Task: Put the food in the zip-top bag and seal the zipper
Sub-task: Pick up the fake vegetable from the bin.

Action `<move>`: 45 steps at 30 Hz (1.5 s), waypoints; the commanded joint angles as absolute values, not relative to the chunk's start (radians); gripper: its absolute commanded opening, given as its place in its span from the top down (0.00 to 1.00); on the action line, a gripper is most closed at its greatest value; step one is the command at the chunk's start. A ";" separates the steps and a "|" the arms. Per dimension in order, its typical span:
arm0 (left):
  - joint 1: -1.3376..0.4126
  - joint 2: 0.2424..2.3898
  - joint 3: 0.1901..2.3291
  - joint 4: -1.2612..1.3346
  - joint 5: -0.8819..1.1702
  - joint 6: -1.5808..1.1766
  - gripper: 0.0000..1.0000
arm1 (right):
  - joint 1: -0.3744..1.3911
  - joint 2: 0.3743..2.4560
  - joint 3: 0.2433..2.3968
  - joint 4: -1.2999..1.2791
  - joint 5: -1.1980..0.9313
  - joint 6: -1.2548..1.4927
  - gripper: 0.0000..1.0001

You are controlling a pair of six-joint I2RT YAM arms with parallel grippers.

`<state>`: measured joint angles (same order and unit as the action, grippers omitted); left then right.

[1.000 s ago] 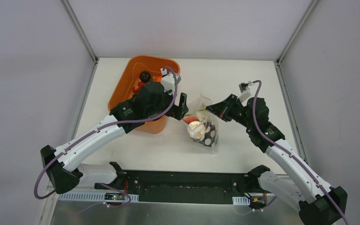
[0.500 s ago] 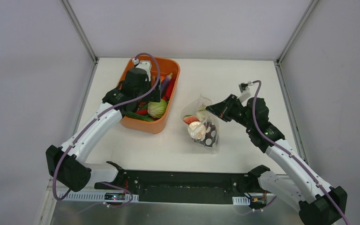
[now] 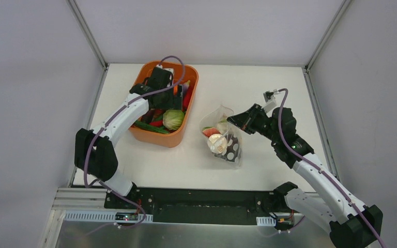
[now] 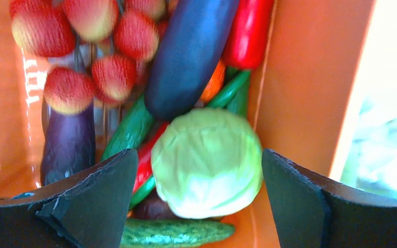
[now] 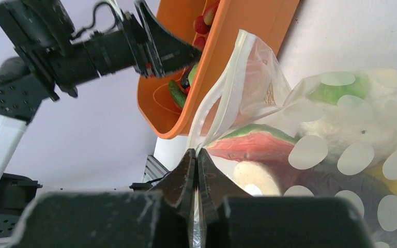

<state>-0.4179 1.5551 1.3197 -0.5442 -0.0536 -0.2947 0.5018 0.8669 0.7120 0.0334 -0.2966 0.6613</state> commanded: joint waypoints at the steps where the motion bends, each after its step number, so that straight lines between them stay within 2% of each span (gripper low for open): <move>1: -0.374 1.638 1.533 -0.540 -0.002 -0.249 0.10 | 0.503 0.854 0.735 0.103 -0.293 0.651 0.97; 5: -0.343 1.768 1.689 -0.537 -0.002 -0.225 0.11 | 0.503 0.850 0.733 0.103 -0.278 0.652 0.97; 10: -0.316 1.943 1.841 -0.608 0.112 -0.221 0.18 | 0.502 0.850 0.740 0.088 -0.273 0.642 0.97; 18: -0.315 2.020 1.783 -0.663 0.224 -0.211 0.28 | 0.503 0.860 0.740 0.087 -0.277 0.646 0.97; 22: -0.318 1.982 1.705 -0.675 0.258 -0.192 0.41 | 0.502 0.868 0.737 0.092 -0.281 0.654 0.97; 25: -0.318 1.943 1.668 -0.682 0.248 -0.174 0.63 | 0.502 0.867 0.735 0.101 -0.293 0.664 0.97; 28: -0.318 1.891 1.640 -0.681 0.238 -0.173 0.74 | 0.503 0.860 0.730 0.103 -0.297 0.670 0.97; 36: -0.318 1.707 1.511 -0.617 0.173 -0.190 0.82 | 0.502 0.830 0.722 0.097 -0.288 0.672 0.97; 45: -0.318 1.446 1.346 -0.516 0.056 -0.228 0.82 | 0.503 0.828 0.717 0.095 -0.311 0.678 0.97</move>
<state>-0.3084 1.5635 1.4067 -0.5797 0.1204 -0.1978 0.5018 0.8497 0.7071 0.0269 -0.2897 0.6651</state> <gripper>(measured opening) 0.473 0.031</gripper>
